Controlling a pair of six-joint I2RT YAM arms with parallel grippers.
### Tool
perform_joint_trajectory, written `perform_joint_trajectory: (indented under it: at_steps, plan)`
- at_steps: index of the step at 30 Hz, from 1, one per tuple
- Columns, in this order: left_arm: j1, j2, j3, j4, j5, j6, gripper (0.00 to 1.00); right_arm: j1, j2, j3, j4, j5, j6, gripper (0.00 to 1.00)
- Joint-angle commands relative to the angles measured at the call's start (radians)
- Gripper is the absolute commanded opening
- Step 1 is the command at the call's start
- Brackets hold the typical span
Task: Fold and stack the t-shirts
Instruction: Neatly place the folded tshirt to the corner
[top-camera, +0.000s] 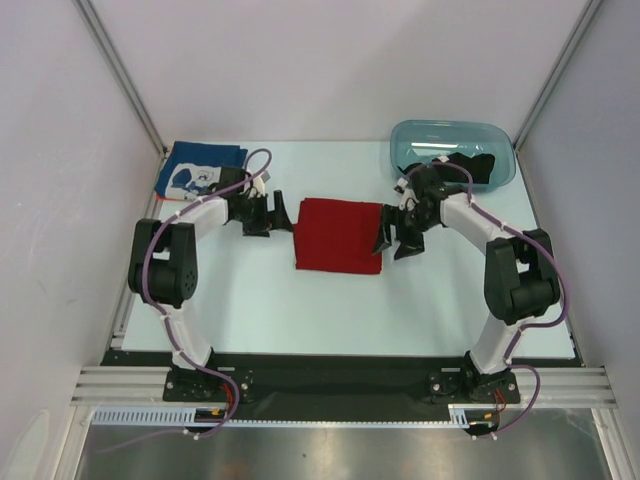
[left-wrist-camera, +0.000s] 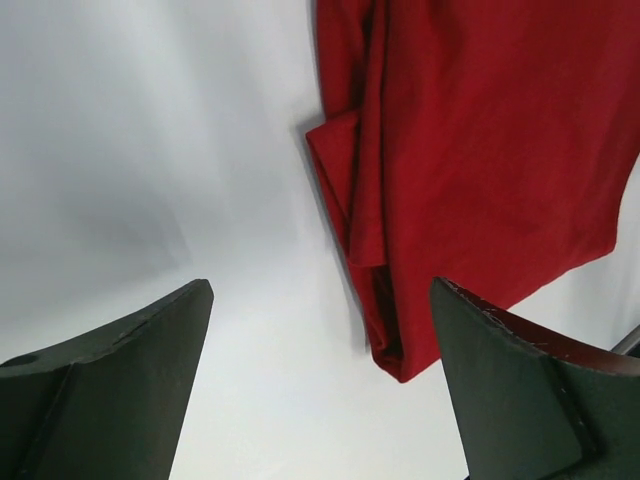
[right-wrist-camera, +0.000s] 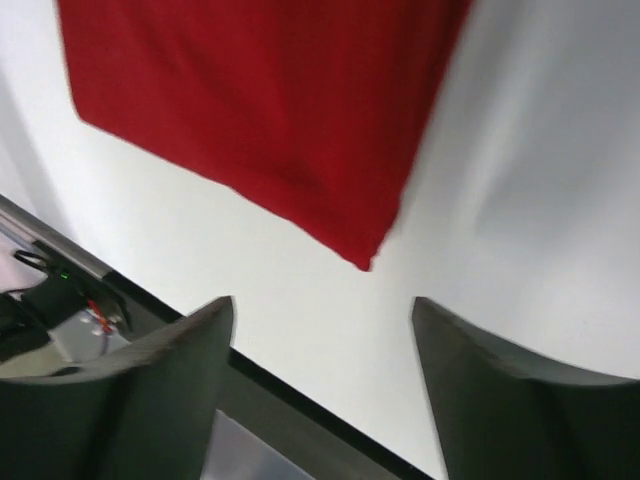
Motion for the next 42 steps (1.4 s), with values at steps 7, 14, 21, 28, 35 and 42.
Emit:
perform_joint_trajectory:
  at_steps: [7,14,21,28,35,42]
  plan:
    - [0.083,-0.218,-0.015,-0.042,-0.099,-0.221,0.94,0.298,0.001,0.231,0.002,0.327,-0.121,1.00]
    - [0.181,-0.369,-0.134,-0.186,-0.167,-0.361,0.93,0.599,0.075,0.253,0.119,0.618,-0.376,1.00]
    - [0.208,-0.557,-0.302,-0.130,-0.154,-0.460,0.92,0.793,0.102,0.032,0.416,0.873,-0.612,1.00]
    - [0.221,-0.671,-0.423,-0.085,-0.110,-0.485,0.92,0.824,0.187,-0.028,0.484,0.963,-0.666,1.00]
    - [0.240,-0.679,-0.477,-0.073,-0.087,-0.471,0.93,0.827,0.280,0.027,0.527,0.945,-0.764,0.95]
    - [0.241,-0.587,-0.494,-0.022,-0.064,-0.496,0.93,0.803,0.362,0.137,0.452,0.910,-0.766,0.65]
